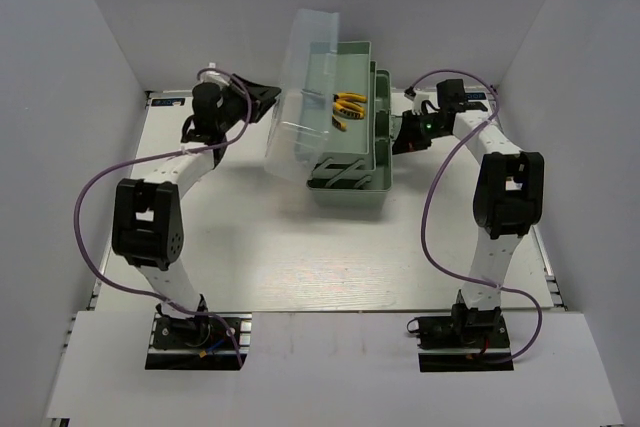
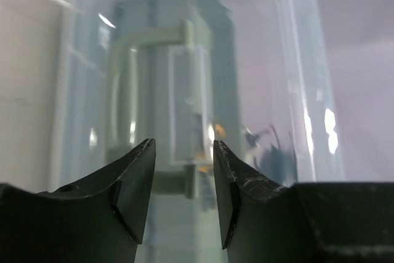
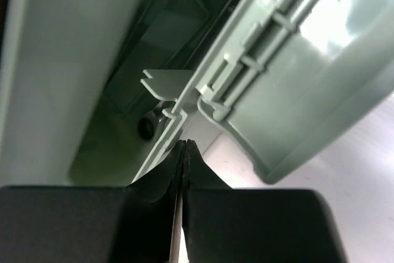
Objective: Sort the tools into containers
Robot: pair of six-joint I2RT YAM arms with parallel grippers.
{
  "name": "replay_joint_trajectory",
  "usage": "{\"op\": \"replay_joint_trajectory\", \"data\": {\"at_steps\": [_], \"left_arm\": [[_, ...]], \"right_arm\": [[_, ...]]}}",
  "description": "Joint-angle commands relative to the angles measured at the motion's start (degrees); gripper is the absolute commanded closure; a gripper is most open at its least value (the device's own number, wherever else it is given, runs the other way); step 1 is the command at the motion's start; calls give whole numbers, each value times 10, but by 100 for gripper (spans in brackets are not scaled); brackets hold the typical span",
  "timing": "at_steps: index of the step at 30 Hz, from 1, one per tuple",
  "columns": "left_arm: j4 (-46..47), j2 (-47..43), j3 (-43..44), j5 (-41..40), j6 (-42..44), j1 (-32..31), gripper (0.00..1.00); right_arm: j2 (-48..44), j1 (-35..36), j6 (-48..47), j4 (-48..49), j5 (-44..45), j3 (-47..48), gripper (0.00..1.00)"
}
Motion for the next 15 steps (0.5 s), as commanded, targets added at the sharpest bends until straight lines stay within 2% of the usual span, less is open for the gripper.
{"op": "replay_joint_trajectory", "data": {"at_steps": [1, 6, 10, 13, 14, 15], "left_arm": [[-8, 26, 46, 67, 5, -39, 48], [-36, 84, 103, 113, 5, -73, 48], [-37, 107, 116, 132, 5, -94, 49], [-42, 71, 110, 107, 18, -99, 49], [-63, 54, 110, 98, 30, -99, 49], [-88, 35, 110, 85, 46, -91, 49]], "right_arm": [[-12, 18, 29, 36, -94, 0, 100], [-12, 18, 41, 53, -81, -17, 100], [-15, 17, 53, 58, -49, -26, 100], [-25, 17, 58, 59, 7, -37, 100], [-39, 17, 58, 63, 69, -50, 100], [-46, 17, 58, 66, 93, -54, 100]]}}
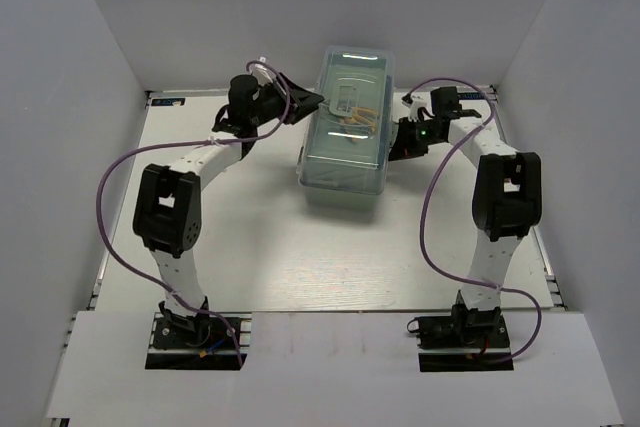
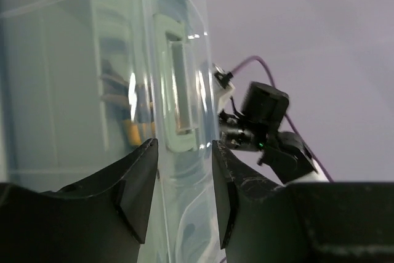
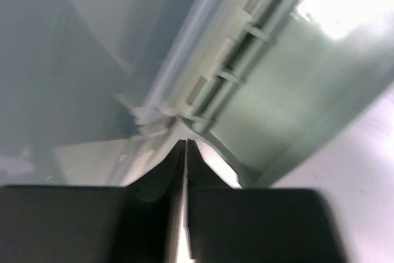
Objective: Sort the tools into containers
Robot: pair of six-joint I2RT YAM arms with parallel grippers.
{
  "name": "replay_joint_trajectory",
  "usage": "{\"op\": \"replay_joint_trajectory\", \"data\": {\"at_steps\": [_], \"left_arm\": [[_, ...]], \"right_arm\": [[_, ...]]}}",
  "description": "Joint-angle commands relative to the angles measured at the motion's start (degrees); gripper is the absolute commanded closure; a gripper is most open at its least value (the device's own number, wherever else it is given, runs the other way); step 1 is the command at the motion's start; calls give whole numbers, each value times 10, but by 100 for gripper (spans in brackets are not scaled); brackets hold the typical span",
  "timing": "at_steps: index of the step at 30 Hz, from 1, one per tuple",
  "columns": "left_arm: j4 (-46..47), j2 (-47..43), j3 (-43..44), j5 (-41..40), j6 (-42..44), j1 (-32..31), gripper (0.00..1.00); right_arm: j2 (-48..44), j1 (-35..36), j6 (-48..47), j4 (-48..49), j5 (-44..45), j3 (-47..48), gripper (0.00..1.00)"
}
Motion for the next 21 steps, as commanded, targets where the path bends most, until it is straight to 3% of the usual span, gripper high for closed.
{"op": "replay_joint_trajectory", "data": {"at_steps": [1, 3, 4, 7, 10, 12, 13, 14, 17, 21], "left_arm": [[-101, -100, -3, -55, 81, 9, 49], [-207, -149, -3, -129, 126, 15, 49], [-240, -172, -3, -216, 172, 15, 47], [-310, -229, -34, -312, 197, 15, 45], [-332, -214, -67, -332, 213, 15, 48], [-325, -181, -86, -326, 222, 8, 58], [-314, -166, -92, -318, 227, 8, 64], [-314, -152, -92, -307, 233, 1, 80], [-314, -84, -69, -260, 246, -4, 93], [-307, -36, -56, -211, 265, -18, 97]], "right_arm": [[-60, 7, 13, 30, 99, -33, 84], [-89, 8, 11, 51, 194, -53, 66], [-114, 11, 3, 69, 237, -62, 54], [-160, 8, -16, 111, 258, -100, 51], [-162, 10, -34, 98, 213, -76, 61], [-133, 14, -35, 81, 171, -41, 79], [-123, 14, -34, 66, 163, -20, 88], [-108, 16, -34, 61, 156, 0, 100], [-78, 26, -38, 53, 140, 38, 100], [-45, 39, -39, 31, 155, 100, 100]]}}
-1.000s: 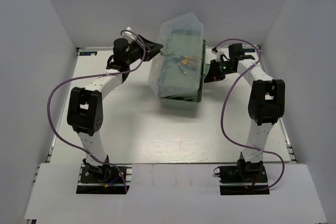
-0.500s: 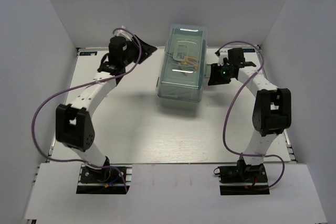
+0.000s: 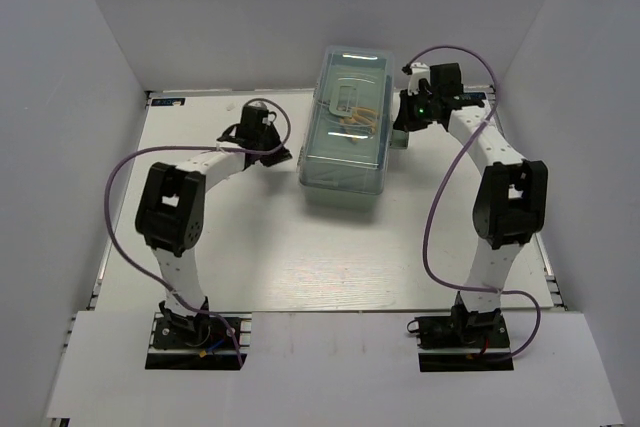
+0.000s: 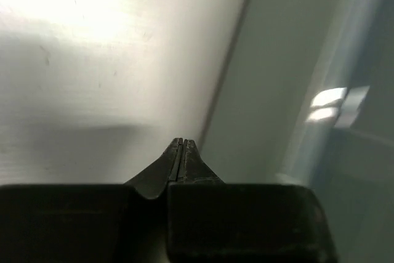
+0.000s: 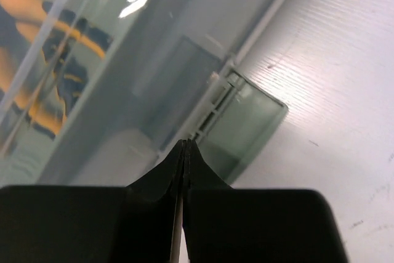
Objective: Sort the tools into containers
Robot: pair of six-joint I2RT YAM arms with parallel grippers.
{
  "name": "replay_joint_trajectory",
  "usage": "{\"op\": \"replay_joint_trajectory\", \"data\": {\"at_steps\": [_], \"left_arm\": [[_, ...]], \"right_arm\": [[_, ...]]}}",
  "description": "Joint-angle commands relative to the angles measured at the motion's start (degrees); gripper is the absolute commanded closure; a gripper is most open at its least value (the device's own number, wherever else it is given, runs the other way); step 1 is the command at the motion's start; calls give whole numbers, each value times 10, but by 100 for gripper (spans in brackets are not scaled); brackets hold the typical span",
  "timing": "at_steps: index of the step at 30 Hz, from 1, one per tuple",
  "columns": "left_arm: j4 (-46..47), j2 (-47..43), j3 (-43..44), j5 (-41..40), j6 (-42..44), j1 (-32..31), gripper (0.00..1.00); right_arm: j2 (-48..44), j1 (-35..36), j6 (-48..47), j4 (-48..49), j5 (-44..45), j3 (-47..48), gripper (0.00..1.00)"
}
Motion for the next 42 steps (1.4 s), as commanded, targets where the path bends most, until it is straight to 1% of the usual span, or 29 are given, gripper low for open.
{"op": "replay_joint_trajectory", "data": {"at_steps": [1, 3, 6, 8, 11, 14, 19, 21, 23, 24, 25, 26, 27, 28, 29, 30, 31, 32, 33, 34, 35, 36, 37, 38, 39, 40, 42], "left_arm": [[-2, -5, 14, 52, 30, -20, 97], [6, 1, 14, 73, 46, -25, 98], [18, 6, 20, 110, 59, -38, 98], [30, 13, 27, 157, 74, -38, 98], [30, 31, 50, 201, 90, -52, 98], [18, 37, 64, 213, 98, -64, 98], [12, 37, 64, 213, 98, -74, 98], [0, 37, 64, 197, 98, -74, 98], [-32, 30, 58, 155, 98, -67, 98], [-44, 24, 51, 135, 98, -67, 95], [-72, 14, 46, 82, 98, -60, 92], [-90, 2, 38, 48, 98, -60, 81], [-107, -11, 38, 15, 98, -60, 72], [-117, -42, 28, -36, 103, -55, 59], [-134, -58, 14, -56, 112, -55, 48], [-134, -75, 6, -73, 121, -55, 33], [-139, -114, -2, -91, 134, -55, 26], [-131, -134, -24, -92, 164, -55, 22], [-124, -157, -37, -86, 186, -55, 16], [-112, -179, -51, -64, 210, -55, 14], [-91, -228, -80, -51, 235, -55, 14], [-82, -253, -96, -44, 277, -62, 0], [-74, -279, -114, -38, 289, -62, 0], [-74, -302, -145, -33, 299, -62, 0], [-66, -350, -160, -25, 318, -62, 0], [-66, -374, -174, -25, 329, -56, 0], [-66, -418, -212, -25, 360, -56, 0]], "right_arm": [[32, 17, -7, -28, -6, 63, 100], [46, 22, -7, -35, -7, 93, 100], [54, 31, -9, -33, -6, 110, 100], [59, 35, -12, -32, 1, 116, 100], [63, 39, -14, -26, 11, 117, 100], [56, 40, -21, -26, 23, 117, 100], [49, 39, -30, -26, 30, 113, 100], [48, 38, -32, -30, 39, 111, 100], [41, 39, -36, -35, 57, 99, 100], [29, 41, -36, -35, 114, 93, 100], [13, 40, -35, -34, 143, 87, 100], [-9, 40, -30, -24, 170, 57, 97], [-21, 40, -29, -12, 231, 46, 91], [-46, 37, -29, -9, 274, 39, 83], [-74, 33, -35, -3, 290, 5, 68], [-88, 32, -37, -1, 312, -7, 57], [-143, 26, -41, -1, 313, -59, 45], [-159, 28, -45, 12, 301, -77, 22], [-177, 27, -49, 17, 296, -98, 10], [-215, 30, -49, 18, 292, -160, 10], [-253, 30, -43, 30, 292, -185, 10], [-270, 31, -23, 40, 287, -209, 10], [-306, 32, -21, 39, 283, -228, 10], [-340, 32, -20, 40, 277, -286, 10], [-373, 32, -11, 46, 275, -304, 10], [-390, 32, -12, 45, 264, -357, 10], [-453, 31, -7, 49, 256, -395, 10]]}}
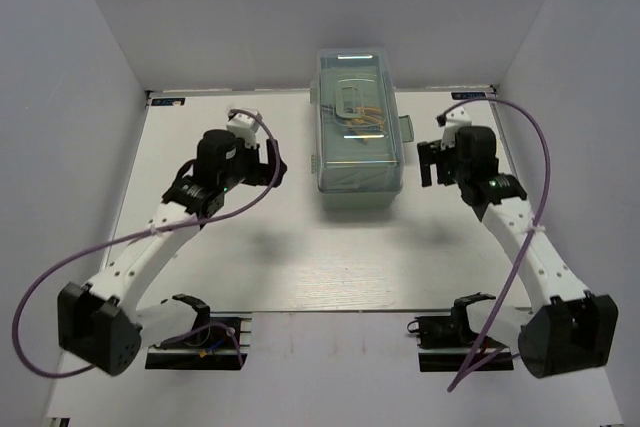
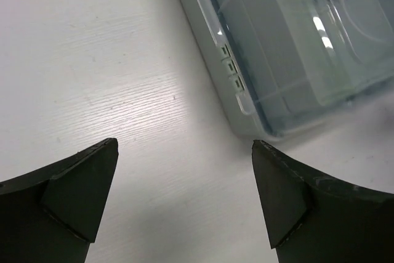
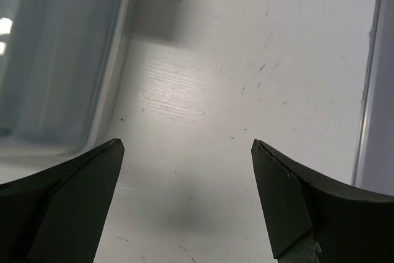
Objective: Sort the tools into containers
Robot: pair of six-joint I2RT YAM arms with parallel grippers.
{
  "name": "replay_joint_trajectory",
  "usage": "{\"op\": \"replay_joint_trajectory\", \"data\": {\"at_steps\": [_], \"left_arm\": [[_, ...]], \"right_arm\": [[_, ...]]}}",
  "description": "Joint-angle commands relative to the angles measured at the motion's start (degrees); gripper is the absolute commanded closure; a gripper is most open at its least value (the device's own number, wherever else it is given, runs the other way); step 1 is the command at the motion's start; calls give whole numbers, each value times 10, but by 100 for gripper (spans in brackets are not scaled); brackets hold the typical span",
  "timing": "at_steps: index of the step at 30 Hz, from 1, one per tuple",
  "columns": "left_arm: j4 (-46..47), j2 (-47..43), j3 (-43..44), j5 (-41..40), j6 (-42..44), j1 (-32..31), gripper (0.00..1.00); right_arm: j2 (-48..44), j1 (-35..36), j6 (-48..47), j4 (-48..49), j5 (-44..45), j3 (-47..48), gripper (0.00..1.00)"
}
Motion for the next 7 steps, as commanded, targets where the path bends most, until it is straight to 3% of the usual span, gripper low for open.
{"op": "replay_joint_trajectory", "data": {"at_steps": [1, 7], "left_arm": [[4, -86, -61, 5, 83, 2, 0], [-3, -175, -115, -23, 125, 2, 0]], "right_arm": [[-62, 1, 19, 20, -12, -104, 10], [-200, -3, 34, 6, -27, -203, 10]]}}
